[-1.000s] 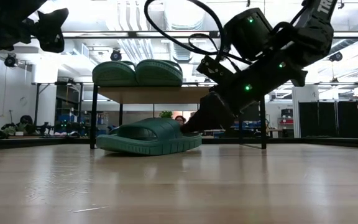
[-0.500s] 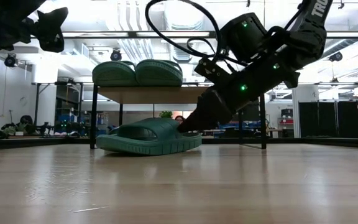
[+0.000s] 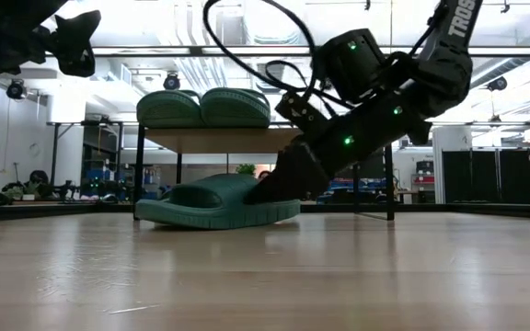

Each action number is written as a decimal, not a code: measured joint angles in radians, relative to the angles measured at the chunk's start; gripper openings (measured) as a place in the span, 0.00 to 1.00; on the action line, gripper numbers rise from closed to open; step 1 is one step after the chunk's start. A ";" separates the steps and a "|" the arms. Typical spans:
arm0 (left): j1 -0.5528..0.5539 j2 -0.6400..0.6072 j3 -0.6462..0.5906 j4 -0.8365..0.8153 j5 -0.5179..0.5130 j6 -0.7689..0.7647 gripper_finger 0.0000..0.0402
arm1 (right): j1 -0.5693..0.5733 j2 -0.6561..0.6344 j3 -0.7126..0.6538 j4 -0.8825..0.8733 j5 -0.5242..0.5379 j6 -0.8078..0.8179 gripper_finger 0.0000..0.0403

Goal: Pick and place slides into the shelf
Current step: Put the blue slipper on the shelf

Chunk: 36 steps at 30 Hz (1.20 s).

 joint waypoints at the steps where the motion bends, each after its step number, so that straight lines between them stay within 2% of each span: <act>1: 0.000 0.000 0.000 0.001 0.000 0.000 0.53 | 0.000 0.008 0.011 -0.003 0.000 0.000 0.47; 6: 0.000 0.000 0.000 0.000 0.000 0.000 0.53 | 0.000 0.020 0.043 -0.030 -0.011 0.000 0.44; 10: 0.000 0.000 0.000 0.000 0.000 0.000 0.53 | 0.000 0.014 0.047 -0.046 -0.016 0.001 0.37; 20: 0.000 0.000 0.000 0.001 0.000 0.000 0.53 | 0.000 0.011 0.044 -0.045 -0.025 0.010 0.04; 36: 0.000 0.000 -0.001 0.001 0.000 0.000 0.53 | 0.020 -0.020 0.041 -0.084 -0.056 0.088 0.03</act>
